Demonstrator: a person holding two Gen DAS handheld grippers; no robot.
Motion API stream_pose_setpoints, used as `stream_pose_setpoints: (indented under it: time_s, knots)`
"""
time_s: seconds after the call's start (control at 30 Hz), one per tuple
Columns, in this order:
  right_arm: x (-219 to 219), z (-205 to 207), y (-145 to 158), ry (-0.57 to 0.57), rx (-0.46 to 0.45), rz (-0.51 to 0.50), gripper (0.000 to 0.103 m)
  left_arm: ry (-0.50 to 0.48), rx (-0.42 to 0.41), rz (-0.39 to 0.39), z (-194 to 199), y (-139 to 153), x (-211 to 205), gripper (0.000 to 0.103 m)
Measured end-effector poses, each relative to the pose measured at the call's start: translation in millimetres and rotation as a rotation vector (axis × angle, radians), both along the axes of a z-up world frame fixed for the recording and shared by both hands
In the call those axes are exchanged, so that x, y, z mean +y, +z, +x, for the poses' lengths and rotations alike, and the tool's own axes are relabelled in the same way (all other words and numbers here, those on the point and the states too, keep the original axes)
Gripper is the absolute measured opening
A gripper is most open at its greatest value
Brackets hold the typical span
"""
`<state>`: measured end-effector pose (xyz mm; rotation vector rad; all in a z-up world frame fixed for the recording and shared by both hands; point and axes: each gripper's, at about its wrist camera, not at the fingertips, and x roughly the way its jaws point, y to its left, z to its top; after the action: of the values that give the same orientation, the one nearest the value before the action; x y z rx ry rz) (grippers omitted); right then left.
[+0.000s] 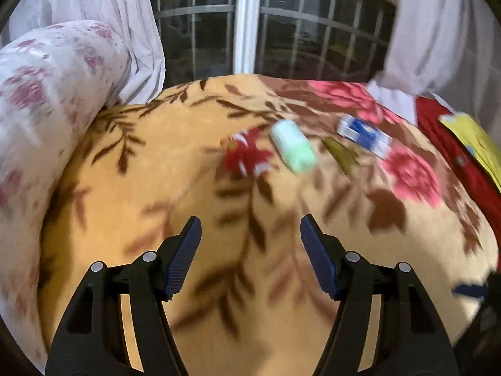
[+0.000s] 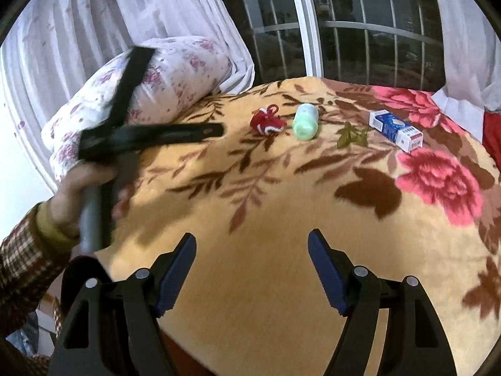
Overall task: Collect trash
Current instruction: 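Grasp the red knitted ornament with the left gripper while the right gripper grasps the green-white bottle, then carry the ornament and bottle to the orange bin and open both grippers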
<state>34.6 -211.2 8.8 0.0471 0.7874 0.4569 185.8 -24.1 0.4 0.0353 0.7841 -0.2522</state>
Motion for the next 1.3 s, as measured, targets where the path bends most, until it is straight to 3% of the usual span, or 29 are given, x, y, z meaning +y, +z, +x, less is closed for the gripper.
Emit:
stream_pose_setpoints:
  time_s: [0.2,0.33,0.4,0.43,0.5,0.73,0.97,1.23,1.27,1.3]
  knots:
    - [0.5,25.2,-4.5,0.000,-0.002,0.008,0.072,0.049,0.019,0.031,83.4,-23.4,-17.8,0.065]
    - [-2.7,40.3,-7.1,-0.003,0.005,0.009,0.072,0.074,0.052,0.052,117.3,-41.0,-24.5,0.064]
    - [-3.4,48.2,-6.2,-0.010,0.000,0.005,0.072,0.061,0.079,0.047,128.3,-50.2,-24.5,0.030]
    - [-3.5,52.6,-5.0,-0.013,-0.004,0.000,0.072,0.065,0.084,0.049,128.5,-53.1,-22.9,0.029]
    - [-4.4,66.5,-0.5,-0.019,-0.018,-0.009,0.072,0.056,0.064,0.046,119.2,-51.0,-20.2,0.024]
    - [6.5,161.8,12.6,-0.126,-0.065,-0.123,0.072,0.045,0.006,-0.013,50.2,-26.1,12.1,0.024]
    - [33.5,252.8,-13.5,-0.195,0.033,-0.143,0.071,0.039,-0.073,-0.029,-12.8,-6.4,41.6,0.024]
    - [50.2,303.3,-54.1,-0.264,0.148,-0.195,0.071,0.038,-0.079,-0.053,-42.1,-10.1,60.0,0.025]
    - [50.9,305.9,-56.5,-0.267,0.154,-0.198,0.067,0.036,-0.076,-0.054,-43.3,-11.6,61.0,0.025]
    - [52.5,309.6,-60.4,-0.266,0.165,-0.209,0.055,0.035,-0.074,-0.056,-45.6,-13.1,61.7,0.025]
